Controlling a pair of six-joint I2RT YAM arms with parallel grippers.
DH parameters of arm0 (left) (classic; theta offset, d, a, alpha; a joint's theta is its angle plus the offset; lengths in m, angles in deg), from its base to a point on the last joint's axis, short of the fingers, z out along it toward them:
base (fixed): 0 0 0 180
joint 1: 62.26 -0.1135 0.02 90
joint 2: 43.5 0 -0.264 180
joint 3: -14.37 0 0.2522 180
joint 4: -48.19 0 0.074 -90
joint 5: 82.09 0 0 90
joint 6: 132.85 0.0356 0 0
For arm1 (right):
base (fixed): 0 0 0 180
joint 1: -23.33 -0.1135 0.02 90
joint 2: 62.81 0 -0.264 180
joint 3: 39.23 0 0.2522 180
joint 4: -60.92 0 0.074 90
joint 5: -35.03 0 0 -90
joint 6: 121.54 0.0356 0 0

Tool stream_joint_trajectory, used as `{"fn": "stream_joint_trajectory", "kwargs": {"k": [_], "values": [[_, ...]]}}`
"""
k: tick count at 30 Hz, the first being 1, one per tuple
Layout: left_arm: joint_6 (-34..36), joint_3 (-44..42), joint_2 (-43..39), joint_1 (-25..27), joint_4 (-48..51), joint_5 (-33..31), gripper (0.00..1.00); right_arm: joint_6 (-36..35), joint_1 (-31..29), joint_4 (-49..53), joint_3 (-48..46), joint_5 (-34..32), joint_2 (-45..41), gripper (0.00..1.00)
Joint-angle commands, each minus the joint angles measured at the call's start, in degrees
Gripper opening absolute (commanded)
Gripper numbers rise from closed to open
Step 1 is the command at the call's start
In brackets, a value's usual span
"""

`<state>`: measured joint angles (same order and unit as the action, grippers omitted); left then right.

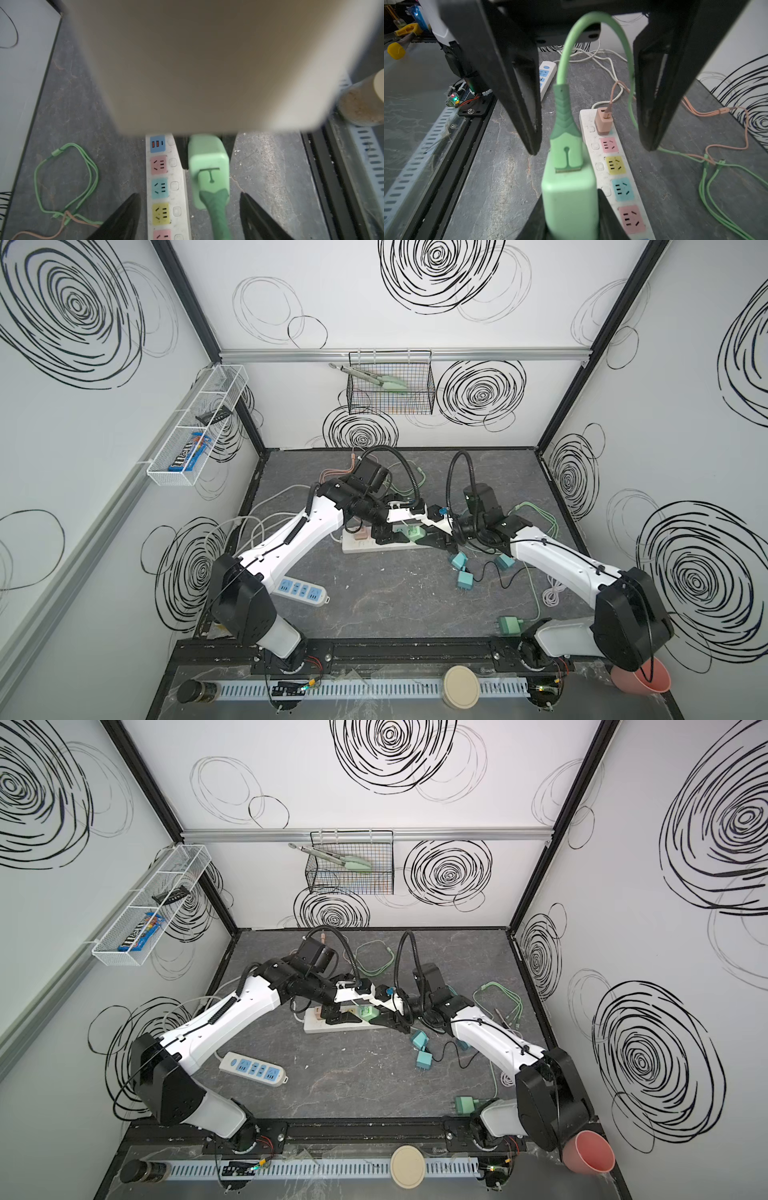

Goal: Insert the plug
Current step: 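Grasp the green block with the left gripper while the right releases it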

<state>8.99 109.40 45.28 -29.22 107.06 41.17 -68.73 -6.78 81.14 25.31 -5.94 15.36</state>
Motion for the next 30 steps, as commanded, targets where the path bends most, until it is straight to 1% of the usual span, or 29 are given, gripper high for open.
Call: {"fn": "stream_joint_trajectory", "kwargs": {"k": [1,4,6,8,17,19,20,22,23,26,27,28,29,30], "values": [[0.55,-0.60,-0.35,0.10,-1.55,4.62,0.71,-2.58,-0.47,-3.47,-0.78,2.56,-1.37,0.00],[0.47,-0.81,-0.19,0.32,-1.43,5.41,0.68,-2.59,-0.57,-2.62,-0.02,2.04,-0.70,0.00],[0.42,-1.07,-0.22,0.60,-1.70,5.53,0.62,-2.35,-0.65,-2.28,0.60,2.03,-0.18,0.00],[-0.30,-1.54,-0.35,0.71,-2.88,5.87,0.53,-2.19,-0.83,-2.07,1.10,2.38,0.29,0.00],[-0.43,-1.56,0.86,1.67,-2.32,5.85,0.34,1.64,-1.53,-5.71,1.51,3.86,0.75,0.00],[-0.19,-1.40,1.04,1.72,-1.98,5.86,0.28,3.37,-1.61,-7.18,1.44,3.84,0.71,0.00],[0.22,-1.23,1.08,1.81,-1.43,6.08,0.22,4.13,-1.62,-7.57,1.60,3.95,0.69,0.00],[0.72,-0.86,1.29,2.18,-0.63,6.08,0.10,4.62,-1.62,-7.56,2.03,4.45,1.01,0.00],[0.49,-0.98,1.23,2.37,-0.95,5.29,0.00,4.74,-1.62,-7.68,2.01,4.72,0.97,0.00],[-0.38,-1.71,0.90,2.31,-2.30,2.73,0.00,5.12,-1.62,-7.90,1.65,4.59,0.56,0.00],[-0.66,-1.82,0.71,2.01,-2.93,1.99,0.00,5.41,-1.62,-8.11,1.42,4.40,0.37,0.01],[-0.82,-1.82,0.49,1.71,-3.36,1.54,0.00,5.65,-1.58,-8.28,1.20,4.11,0.18,0.06],[-1.38,-1.73,0.16,1.36,-4.23,0.80,0.00,6.10,-1.53,-8.90,0.78,3.49,-0.14,0.16],[-2.05,-1.89,-0.23,0.95,-5.61,-0.36,0.00,6.69,-1.53,-9.54,0.21,2.37,-0.38,0.32]]}}
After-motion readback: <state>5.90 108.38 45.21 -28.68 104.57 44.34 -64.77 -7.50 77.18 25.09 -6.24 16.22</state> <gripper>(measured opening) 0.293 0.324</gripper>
